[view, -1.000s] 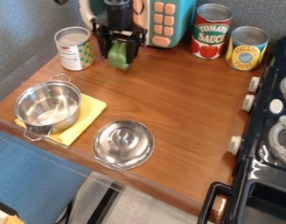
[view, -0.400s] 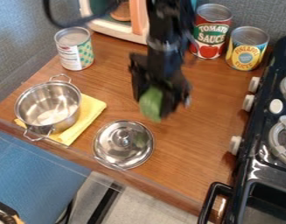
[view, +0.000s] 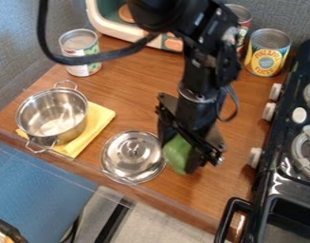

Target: Moved the green pepper to the bottom right side of the table

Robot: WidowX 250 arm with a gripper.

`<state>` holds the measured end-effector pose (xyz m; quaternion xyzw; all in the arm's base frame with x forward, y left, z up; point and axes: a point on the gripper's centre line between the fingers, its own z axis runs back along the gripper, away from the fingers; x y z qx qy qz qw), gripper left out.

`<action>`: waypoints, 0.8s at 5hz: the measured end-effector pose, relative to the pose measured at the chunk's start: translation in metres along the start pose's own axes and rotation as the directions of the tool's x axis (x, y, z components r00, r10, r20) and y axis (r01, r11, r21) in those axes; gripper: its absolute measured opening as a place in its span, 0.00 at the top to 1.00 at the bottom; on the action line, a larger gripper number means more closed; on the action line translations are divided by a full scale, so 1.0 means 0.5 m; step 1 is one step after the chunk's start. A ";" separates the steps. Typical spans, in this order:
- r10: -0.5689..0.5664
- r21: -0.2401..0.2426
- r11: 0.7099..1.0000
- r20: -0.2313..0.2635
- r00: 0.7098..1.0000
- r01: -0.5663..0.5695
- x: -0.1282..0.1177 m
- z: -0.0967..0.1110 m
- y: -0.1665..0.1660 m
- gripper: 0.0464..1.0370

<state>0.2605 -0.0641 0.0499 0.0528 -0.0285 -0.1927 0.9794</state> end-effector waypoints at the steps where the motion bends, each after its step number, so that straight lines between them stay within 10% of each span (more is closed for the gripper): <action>1: -0.027 -0.001 1.000 -0.018 0.999 0.027 0.002 -0.018 -0.022 0.19; 2: -0.035 0.004 0.999 -0.042 0.999 0.035 -0.004 -0.021 -0.025 0.02; 4: 0.015 -0.024 1.000 -0.050 0.999 -0.016 -0.015 0.031 -0.012 0.03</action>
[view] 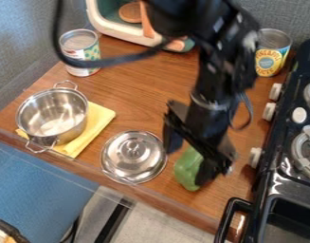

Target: Moved the green pepper to the bottom right side of the table

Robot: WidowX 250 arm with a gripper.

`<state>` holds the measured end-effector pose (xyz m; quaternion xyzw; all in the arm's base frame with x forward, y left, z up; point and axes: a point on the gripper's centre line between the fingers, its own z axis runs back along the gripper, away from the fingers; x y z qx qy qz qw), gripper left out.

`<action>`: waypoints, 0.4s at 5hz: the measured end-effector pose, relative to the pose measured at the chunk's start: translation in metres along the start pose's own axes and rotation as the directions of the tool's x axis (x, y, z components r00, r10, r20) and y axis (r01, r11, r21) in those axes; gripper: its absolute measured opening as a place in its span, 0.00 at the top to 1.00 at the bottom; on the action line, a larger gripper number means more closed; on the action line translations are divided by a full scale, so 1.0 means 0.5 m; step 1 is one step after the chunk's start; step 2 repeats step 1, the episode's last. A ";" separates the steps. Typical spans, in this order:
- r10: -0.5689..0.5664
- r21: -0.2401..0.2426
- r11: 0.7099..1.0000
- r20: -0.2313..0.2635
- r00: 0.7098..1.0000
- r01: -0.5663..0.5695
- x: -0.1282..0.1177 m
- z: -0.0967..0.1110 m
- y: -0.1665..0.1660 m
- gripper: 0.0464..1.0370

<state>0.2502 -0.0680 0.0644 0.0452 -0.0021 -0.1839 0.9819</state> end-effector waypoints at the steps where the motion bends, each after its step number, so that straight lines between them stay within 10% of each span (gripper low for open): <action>1: 0.071 -0.012 0.997 0.035 0.997 -0.070 -0.018 0.067 0.021 0.04; 2: 0.071 -0.012 0.997 0.035 0.997 -0.070 -0.018 0.067 0.021 0.04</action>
